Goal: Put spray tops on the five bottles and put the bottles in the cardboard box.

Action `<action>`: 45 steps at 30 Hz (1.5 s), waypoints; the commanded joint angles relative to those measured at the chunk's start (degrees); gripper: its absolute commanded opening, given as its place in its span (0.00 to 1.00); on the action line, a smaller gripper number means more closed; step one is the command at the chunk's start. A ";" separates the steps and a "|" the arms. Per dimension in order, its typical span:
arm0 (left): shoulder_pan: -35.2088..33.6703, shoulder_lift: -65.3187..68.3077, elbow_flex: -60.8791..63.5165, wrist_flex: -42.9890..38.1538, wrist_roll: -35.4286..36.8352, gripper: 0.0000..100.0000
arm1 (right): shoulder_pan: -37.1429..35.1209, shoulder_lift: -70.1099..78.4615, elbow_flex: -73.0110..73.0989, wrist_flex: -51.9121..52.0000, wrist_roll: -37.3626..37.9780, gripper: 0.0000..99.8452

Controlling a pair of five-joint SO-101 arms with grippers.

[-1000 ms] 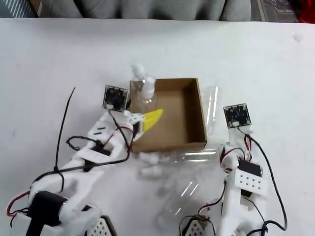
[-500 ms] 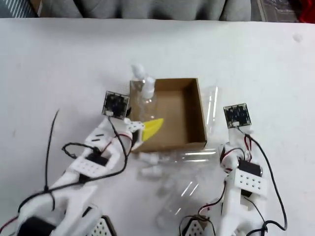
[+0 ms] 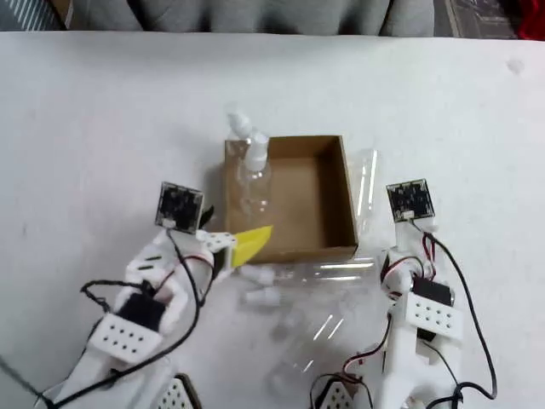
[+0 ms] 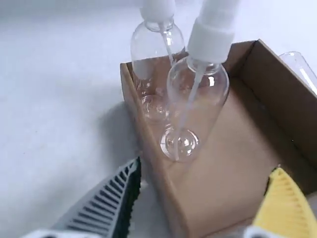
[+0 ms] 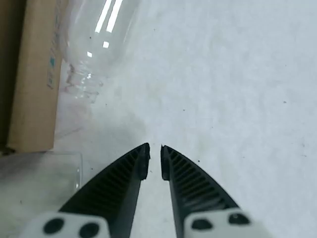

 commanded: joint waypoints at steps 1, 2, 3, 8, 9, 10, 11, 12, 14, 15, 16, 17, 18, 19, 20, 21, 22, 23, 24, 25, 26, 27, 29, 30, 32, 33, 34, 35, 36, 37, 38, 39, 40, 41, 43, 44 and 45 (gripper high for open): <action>-2.68 -9.27 -0.09 10.64 -0.70 0.36 | 0.31 0.04 -0.53 -0.57 0.70 0.02; -2.68 -10.95 0.53 12.04 -0.70 0.36 | 0.31 0.04 -0.53 -0.48 0.70 0.02; -2.51 -12.62 1.32 13.01 -0.70 0.36 | 0.31 0.04 -0.53 -0.48 0.70 0.02; -2.15 -21.05 6.51 13.80 -0.79 0.36 | 0.66 0.04 -0.53 -0.48 0.35 0.02; -2.15 -22.55 7.47 13.80 -0.79 0.36 | 0.84 0.04 -0.53 -0.48 0.26 0.02; -2.15 -23.96 8.35 13.89 -1.67 0.36 | 1.36 0.04 -0.53 -0.48 0.26 0.02; -2.15 -25.10 9.05 13.98 -3.08 0.36 | 1.98 -0.04 -0.53 -0.40 0.18 0.02; -2.15 -26.07 9.14 14.77 -4.31 0.35 | 2.24 -0.04 -0.79 0.40 0.18 0.02; -2.07 -27.82 9.05 17.41 -5.36 0.30 | 2.59 -0.13 -1.05 1.71 0.18 0.02; -1.89 -28.53 9.05 18.29 -5.45 0.27 | 3.12 -0.13 -1.05 2.07 0.18 0.02; -1.27 -29.23 9.05 18.81 -5.54 0.22 | 4.35 -0.13 -1.32 2.42 -0.18 0.02; -0.75 -29.85 9.05 19.52 -5.54 0.18 | 5.58 -0.13 -1.58 2.86 -1.41 0.02; -0.31 -30.46 9.05 20.22 -5.54 0.13 | 6.99 -0.13 -1.85 3.12 -2.02 0.02; 0.04 -30.90 9.05 20.84 -5.54 0.09 | 8.57 -0.13 -1.85 3.21 -2.20 0.02; 0.40 -31.16 9.05 21.19 -5.63 0.06 | 10.51 -0.13 -1.85 3.47 -2.55 0.02; 0.75 -31.34 9.05 21.27 -5.63 0.02 | 12.18 -0.13 -1.76 3.47 -2.64 0.02; 1.01 -31.34 9.05 21.27 -6.07 0.02 | 13.85 -0.13 -1.58 3.56 -2.64 0.02; 1.10 -31.34 9.05 21.63 -7.12 0.03 | 15.25 -0.04 -1.32 3.82 -2.64 0.02; 1.36 -31.34 9.05 22.68 -8.26 0.03 | 16.75 -0.04 -0.79 4.35 -2.64 0.02; 1.54 -31.52 9.05 23.65 -9.14 0.03 | 18.15 -0.04 -0.70 4.79 -2.64 0.02; 2.15 -31.52 9.05 24.35 -9.76 0.03 | 19.74 -0.04 -0.70 4.88 -2.73 0.02; 2.95 -31.52 9.05 24.97 -10.11 0.02 | 21.23 -0.04 -0.44 4.53 -3.43 0.02; 4.62 -31.52 8.79 27.34 -11.08 0.02 | 23.60 -0.04 -0.35 2.68 -7.56 0.02; 5.58 -31.60 8.18 28.75 -11.69 0.02 | 24.66 0.04 -0.26 1.27 -9.32 0.02; 7.52 -31.52 5.71 32.35 -12.04 0.02 | 26.07 0.57 -0.26 0.31 -10.20 0.02; 8.40 -31.43 3.78 34.11 -12.04 0.02 | 26.15 1.45 -0.44 0.13 -10.29 0.02; 9.19 -31.34 1.58 35.87 -12.04 0.02 | 26.15 2.59 -0.79 0.04 -10.29 0.02; 9.98 -31.34 -1.05 37.54 -12.04 0.02 | 26.15 4.18 -1.58 -0.22 -10.29 0.02; 10.77 -31.25 -3.69 39.21 -12.04 0.02 | 26.24 6.20 -2.37 -0.75 -10.29 0.02; 11.74 -31.25 -6.07 40.88 -12.04 0.02 | 26.15 8.66 -3.43 -1.10 -10.29 0.02; 12.88 -31.16 -8.18 42.46 -12.04 0.02 | 25.89 11.38 -4.48 -1.63 -10.29 0.02; 14.11 -31.16 -9.93 43.96 -12.04 0.02 | 25.63 14.46 -5.98 -1.80 -10.29 0.02; 15.16 -31.16 -11.34 45.19 -12.04 0.02 | 25.45 17.80 -7.91 -1.54 -10.29 0.02; 16.22 -31.16 -12.57 46.24 -12.04 0.02 | 25.45 21.23 -10.02 -1.27 -10.37 0.02; 18.24 -30.99 -14.77 47.47 -12.04 0.02 | 25.45 27.82 -13.98 -0.48 -10.37 0.02; 19.30 -30.11 -16.00 47.65 -12.04 0.02 | 25.45 31.08 -15.82 -0.22 -10.37 0.02; 20.26 -28.53 -17.41 47.65 -11.96 0.02 | 25.36 33.98 -17.23 -0.22 -10.37 0.02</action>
